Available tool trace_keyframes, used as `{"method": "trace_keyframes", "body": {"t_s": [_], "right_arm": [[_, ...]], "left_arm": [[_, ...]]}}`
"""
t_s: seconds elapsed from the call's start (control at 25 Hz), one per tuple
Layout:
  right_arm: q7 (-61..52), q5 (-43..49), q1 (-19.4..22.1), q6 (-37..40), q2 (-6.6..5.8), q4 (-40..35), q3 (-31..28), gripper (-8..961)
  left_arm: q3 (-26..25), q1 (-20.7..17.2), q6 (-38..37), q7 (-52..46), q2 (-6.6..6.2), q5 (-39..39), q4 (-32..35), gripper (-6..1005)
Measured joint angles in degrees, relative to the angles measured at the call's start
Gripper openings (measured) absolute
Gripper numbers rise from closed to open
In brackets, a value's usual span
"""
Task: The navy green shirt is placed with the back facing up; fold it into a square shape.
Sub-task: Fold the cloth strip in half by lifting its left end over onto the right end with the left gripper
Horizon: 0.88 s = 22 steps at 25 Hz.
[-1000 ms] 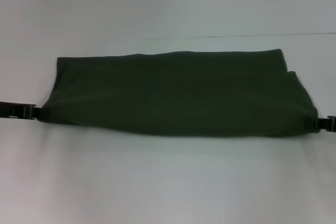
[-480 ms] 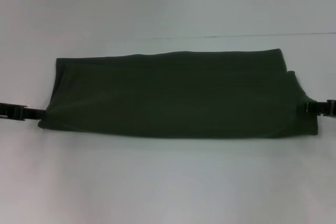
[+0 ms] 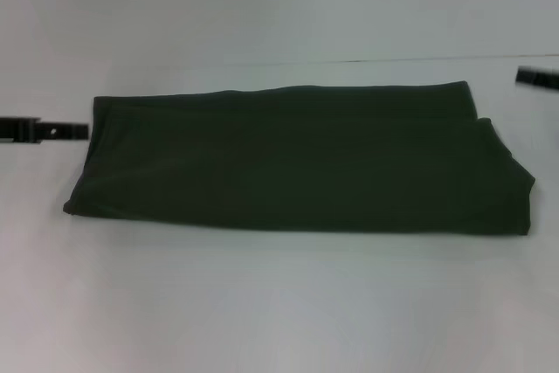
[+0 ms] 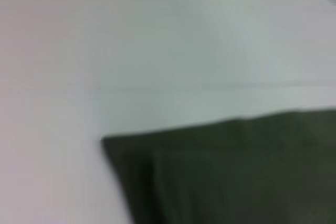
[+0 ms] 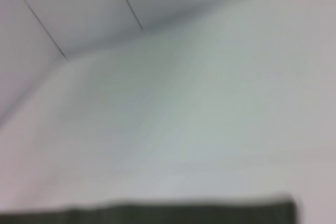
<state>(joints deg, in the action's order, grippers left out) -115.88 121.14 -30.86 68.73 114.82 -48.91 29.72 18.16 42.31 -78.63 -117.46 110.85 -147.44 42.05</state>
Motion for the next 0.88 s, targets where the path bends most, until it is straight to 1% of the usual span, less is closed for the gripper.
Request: {"method": "trace_keyframes", "body": {"t_s": [0.12, 0.2, 0.24, 0.28, 0.32, 0.36, 0.4, 0.52, 0.64, 0.76, 0.88], "right_arm": [[7.7, -7.5, -1.0, 0.0, -0.45, 2.0, 0.3, 776], [11.5, -9.5, -1.9, 0.1, -0.95, 3.6, 0.4, 776], [13.5, -9.7, -3.0, -0.4, -1.64, 5.4, 0.5, 775], [13.5, -9.7, -3.0, -0.4, -1.64, 5.4, 0.5, 775], [13.6, -9.1, -4.4, -1.5, -2.96, 7.6, 0.7, 775], [13.6, -9.1, -4.4, -1.5, -2.96, 7.6, 0.7, 775], [13.3, -8.7, -5.0, -1.9, -3.54, 8.5, 0.9, 775], [10.6, -6.4, -7.1, -2.1, -5.54, 10.6, 2.9, 776], [6.6, -2.5, -9.1, -3.4, -6.67, 11.0, 4.7, 776], [-1.2, 4.7, -11.7, -3.7, -8.09, 11.1, 6.5, 776], [-8.9, 12.0, -13.8, -3.5, -9.04, 10.8, 10.4, 776]], "left_arm": [[0.1, 0.9, 0.4, -0.6, 0.1, 2.4, -1.2, 742], [0.3, 1.5, 1.5, -0.8, 0.48, 4.2, -2.1, 798], [0.5, 1.8, 2.3, -0.7, 0.64, 5.2, -2.7, 826], [0.7, 2.1, 3.0, -0.6, 0.77, 5.9, -3.2, 837], [0.9, 2.4, 3.8, -0.3, 0.86, 6.4, -3.7, 848], [1.0, 3.0, 4.6, 0.0, 0.93, 6.6, -4.3, 858], [1.2, 3.4, 5.2, 0.3, 0.98, 6.8, -4.8, 869], [2.2, 4.7, 6.7, 0.8, 1.03, 6.8, -5.3, 880], [2.9, 5.5, 9.1, 1.3, 1.1, 7.0, -6.3, 879], [2.9, 5.9, 11.4, 1.5, 1.13, 7.1, -7.3, 879], [2.9, 5.8, 11.5, 1.9, 1.28, 7.9, -7.4, 880]]}}
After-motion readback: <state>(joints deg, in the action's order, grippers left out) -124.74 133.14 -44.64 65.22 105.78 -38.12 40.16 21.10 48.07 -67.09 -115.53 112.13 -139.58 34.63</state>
